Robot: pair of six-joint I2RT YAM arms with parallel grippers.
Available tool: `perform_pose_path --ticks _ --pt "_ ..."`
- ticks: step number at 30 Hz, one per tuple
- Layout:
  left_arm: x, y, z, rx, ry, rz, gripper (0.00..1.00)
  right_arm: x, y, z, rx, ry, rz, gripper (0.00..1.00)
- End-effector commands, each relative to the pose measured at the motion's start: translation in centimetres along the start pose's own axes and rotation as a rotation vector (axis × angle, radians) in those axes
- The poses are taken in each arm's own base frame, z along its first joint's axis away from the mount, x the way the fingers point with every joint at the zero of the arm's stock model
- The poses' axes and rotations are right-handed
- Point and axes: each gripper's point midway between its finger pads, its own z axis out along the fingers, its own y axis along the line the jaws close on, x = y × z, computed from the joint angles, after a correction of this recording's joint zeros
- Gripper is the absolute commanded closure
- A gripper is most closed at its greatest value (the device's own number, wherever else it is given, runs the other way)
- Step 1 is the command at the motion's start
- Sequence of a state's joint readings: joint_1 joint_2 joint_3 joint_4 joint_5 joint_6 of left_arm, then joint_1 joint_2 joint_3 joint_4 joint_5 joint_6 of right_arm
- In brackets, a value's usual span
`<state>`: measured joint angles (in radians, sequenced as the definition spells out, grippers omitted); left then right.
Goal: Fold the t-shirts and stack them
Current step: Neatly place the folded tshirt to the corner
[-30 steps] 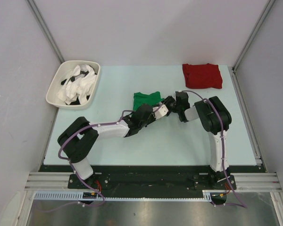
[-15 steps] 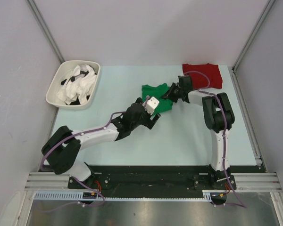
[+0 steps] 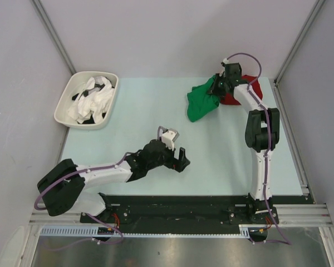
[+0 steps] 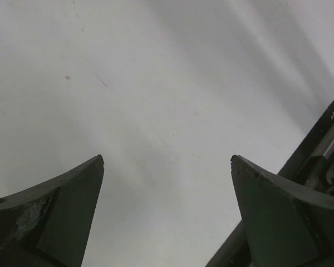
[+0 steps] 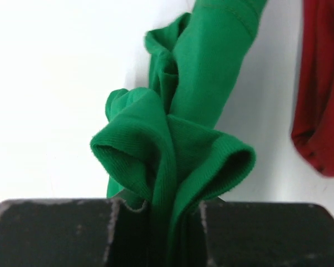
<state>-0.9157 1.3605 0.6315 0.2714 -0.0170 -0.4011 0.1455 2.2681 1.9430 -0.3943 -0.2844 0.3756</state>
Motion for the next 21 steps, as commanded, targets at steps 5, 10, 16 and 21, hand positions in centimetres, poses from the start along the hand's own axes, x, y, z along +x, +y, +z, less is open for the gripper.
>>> perform_pose_path --ticks 5,10,16,21 --pt "1.1 -4.3 -0.9 0.127 -0.042 -0.082 0.00 -7.1 -0.4 -0.5 -0.017 -0.110 -0.131 1.00" --pt "2.6 -5.3 -0.8 0.164 -0.030 -0.072 0.00 -10.2 -1.1 -0.4 -0.070 -0.160 -0.111 1.00" --pt "3.9 -5.7 -0.3 0.202 -0.002 -0.064 0.00 -14.0 -3.7 -2.3 -0.167 -0.243 -0.068 1.00" --pt "4.4 -6.2 0.1 0.232 0.017 -0.063 0.00 -15.9 -6.7 -4.0 -0.203 -0.283 -0.018 1.00"
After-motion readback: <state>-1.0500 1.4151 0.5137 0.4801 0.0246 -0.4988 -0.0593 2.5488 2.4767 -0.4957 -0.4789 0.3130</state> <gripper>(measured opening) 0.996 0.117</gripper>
